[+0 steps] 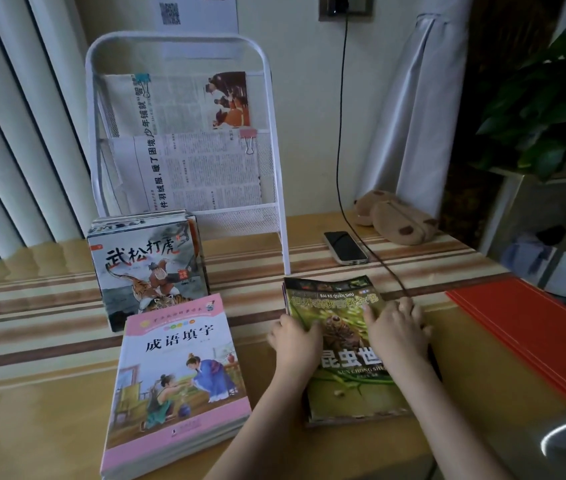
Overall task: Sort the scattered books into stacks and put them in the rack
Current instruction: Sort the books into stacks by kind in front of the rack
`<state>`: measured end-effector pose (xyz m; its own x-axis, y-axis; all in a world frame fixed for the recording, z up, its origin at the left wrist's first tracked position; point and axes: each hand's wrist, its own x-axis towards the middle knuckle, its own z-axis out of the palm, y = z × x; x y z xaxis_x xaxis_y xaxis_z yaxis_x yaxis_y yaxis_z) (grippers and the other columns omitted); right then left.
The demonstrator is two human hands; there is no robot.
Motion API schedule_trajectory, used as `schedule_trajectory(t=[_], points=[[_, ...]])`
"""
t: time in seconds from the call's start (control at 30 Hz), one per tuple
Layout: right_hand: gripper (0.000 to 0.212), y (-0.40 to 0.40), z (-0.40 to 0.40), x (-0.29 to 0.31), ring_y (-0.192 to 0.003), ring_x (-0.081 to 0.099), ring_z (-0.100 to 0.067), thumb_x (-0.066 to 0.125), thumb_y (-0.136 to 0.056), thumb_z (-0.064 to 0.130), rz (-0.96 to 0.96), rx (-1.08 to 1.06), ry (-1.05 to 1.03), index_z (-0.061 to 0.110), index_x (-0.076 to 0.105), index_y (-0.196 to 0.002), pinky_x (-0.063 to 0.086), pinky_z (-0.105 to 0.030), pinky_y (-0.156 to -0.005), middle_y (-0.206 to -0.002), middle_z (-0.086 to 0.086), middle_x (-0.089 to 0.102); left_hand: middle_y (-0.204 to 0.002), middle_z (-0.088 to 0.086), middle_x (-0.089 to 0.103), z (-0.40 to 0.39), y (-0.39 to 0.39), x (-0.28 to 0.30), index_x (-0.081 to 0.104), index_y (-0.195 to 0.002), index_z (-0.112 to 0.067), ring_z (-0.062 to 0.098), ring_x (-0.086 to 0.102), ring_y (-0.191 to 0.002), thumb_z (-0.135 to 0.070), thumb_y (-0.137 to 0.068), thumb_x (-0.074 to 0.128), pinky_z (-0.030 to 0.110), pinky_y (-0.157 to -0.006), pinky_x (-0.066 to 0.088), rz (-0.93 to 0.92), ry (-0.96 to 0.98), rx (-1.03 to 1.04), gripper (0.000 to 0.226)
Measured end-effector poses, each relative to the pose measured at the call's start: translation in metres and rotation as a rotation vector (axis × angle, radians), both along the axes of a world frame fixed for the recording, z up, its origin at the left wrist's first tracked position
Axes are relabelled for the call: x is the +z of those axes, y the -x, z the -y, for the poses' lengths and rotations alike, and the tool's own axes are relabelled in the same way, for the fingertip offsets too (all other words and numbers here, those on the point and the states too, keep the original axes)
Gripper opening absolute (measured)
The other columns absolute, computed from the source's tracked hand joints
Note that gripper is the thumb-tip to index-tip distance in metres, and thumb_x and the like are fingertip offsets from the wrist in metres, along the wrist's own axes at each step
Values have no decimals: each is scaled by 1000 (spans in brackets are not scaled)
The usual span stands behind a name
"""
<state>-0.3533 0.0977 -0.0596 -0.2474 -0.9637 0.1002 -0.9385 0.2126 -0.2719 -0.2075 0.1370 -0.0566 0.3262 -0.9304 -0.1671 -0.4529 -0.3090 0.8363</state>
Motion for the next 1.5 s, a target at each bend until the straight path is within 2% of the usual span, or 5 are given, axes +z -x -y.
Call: schedule_trajectory(t=[0.33, 0.47, 0.6, 0.77, 1.5], points=[[56, -33, -10, 12, -141, 24, -27, 47, -96, 26, -49, 274, 237, 27, 24, -147, 22, -52, -113, -151, -7, 31, -150, 19, 20, -23, -13, 31, 0, -149, 0, 34, 16, -140, -10, -95, 42, 39, -114, 18, 156, 270, -25, 69], [26, -116, -45, 36, -87, 61, -12, 38, -100, 29, 470, 692, 154, 17, 52, -118, 42, -20, -64, -95, 3, 64, -105, 9, 68, -61, -54, 88, 57, -118, -14, 19, 66, -97, -3, -91, 52, 33, -85, 55, -249, 499, 22, 29], [32, -177, -61, 32, -99, 47, -7, 44, -97, 40, 954, 675, -226, 25, 44, -125, 35, -26, -74, -106, 10, 49, -76, 9, 70, -113, -109, 134, 64, -91, -4, 17, 69, -71, 7, -90, 42, 28, -69, 59, -768, 636, 10, 25], [72, -197, -59, 9, -96, 51, -3, 53, -94, 10, 1140, 682, -307, 21, 6, -149, 43, -10, -78, -133, 4, 48, -93, 2, 70, -123, -206, 95, 65, -91, -17, 18, 63, -92, -7, -95, 46, 36, -84, 49, -283, 637, 350, 22], [62, -140, -2, 26, -119, 51, -20, 63, -85, 13, 814, 485, -341, 23, 38, -141, 39, -43, -103, -135, 3, 52, -127, 8, 58, -62, -146, 2, 31, -138, -31, 29, 64, -104, -12, -98, 45, 35, -74, 58, -720, 166, 75, 47]])
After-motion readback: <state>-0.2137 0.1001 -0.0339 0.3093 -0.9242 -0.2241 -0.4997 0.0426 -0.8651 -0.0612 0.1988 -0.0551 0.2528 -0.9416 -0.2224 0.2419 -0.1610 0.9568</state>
